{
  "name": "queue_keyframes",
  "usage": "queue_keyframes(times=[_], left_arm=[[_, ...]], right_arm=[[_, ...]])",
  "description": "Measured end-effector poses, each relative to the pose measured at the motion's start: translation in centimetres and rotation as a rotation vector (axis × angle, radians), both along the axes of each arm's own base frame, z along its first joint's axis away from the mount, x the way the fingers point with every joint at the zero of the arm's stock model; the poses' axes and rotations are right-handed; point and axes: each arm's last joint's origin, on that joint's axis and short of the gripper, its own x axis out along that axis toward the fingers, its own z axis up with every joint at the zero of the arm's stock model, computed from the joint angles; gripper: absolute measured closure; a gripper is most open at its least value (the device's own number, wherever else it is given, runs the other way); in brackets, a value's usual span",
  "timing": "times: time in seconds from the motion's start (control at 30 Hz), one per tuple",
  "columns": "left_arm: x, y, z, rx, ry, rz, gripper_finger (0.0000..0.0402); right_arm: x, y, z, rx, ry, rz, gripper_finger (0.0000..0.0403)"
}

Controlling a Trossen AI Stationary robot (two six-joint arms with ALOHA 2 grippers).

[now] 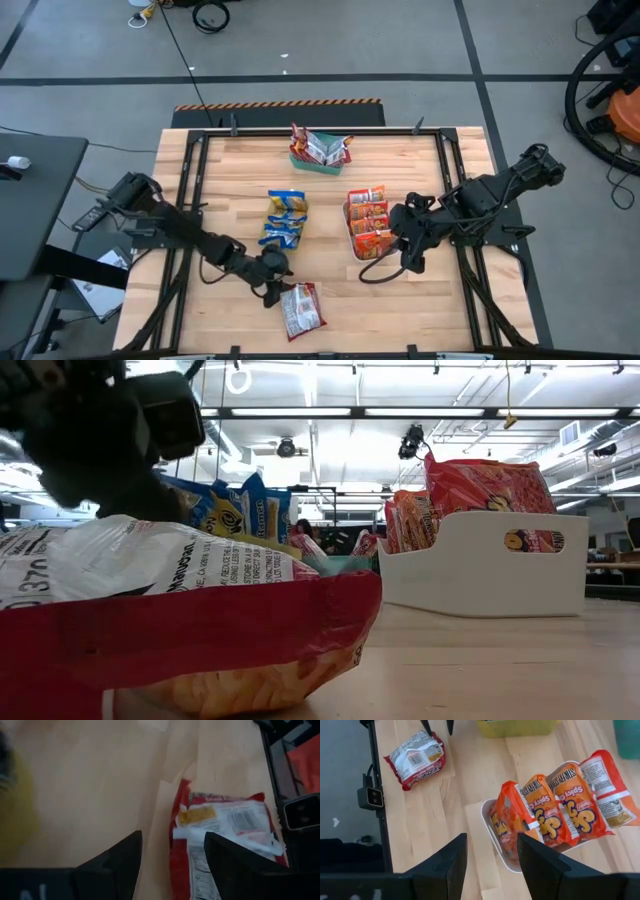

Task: Sort Maruchan noodles
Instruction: Put the orange noodle pack into the white bin

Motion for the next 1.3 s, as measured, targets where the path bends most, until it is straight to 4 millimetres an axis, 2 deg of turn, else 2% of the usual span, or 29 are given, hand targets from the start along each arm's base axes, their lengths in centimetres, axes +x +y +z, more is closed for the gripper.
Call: queue_keyframes(times=[0.17,0.33,0.57,0.67,0.8,0.9,1.03,1.17,1.3], left_arm=[[0.4,-0.3,-1.8,-0.018,0.036,0.012,0.0182],[1.7,-1.9,-2.1,-0.047,-0.025,-0.014,0.0182],[3.5,-3.9,-2.8,-0.073,-0.014,-0.089,0.0201],[4.2,-4.4,-2.6,-0.080,-0.021,-0.117,0.0208],[4.8,-4.7,-1.3,-0.151,-0.015,-0.188,0.0208],[5.0,-4.5,-0.3,-0.188,-0.007,-0.199,0.0200],[5.4,-4.0,-0.2,-0.176,-0.010,-0.169,0.0174],[5.1,-3.7,-1.3,-0.083,0.047,-0.120,0.0146],[5.2,-3.9,-1.7,-0.101,0.055,-0.159,0.0135]], right_arm=[[0.1,-0.3,0.0,-0.006,-0.002,-0.016,0.0226],[0.2,-0.4,0.0,-0.007,-0.004,-0.020,0.0226],[0.2,-0.4,0.0,0.003,0.001,-0.026,0.0226],[0.2,-0.4,0.0,0.005,0.002,-0.030,0.0226],[0.1,-0.3,0.0,0.033,0.016,-0.034,0.0226],[0.1,-0.4,-0.1,0.032,0.024,-0.033,0.0226],[0.0,-0.4,-0.1,0.031,0.025,-0.033,0.0226],[0.0,-0.4,-0.1,0.032,0.025,-0.035,0.0226],[0.0,-0.4,-0.1,0.033,0.024,-0.036,0.0226]])
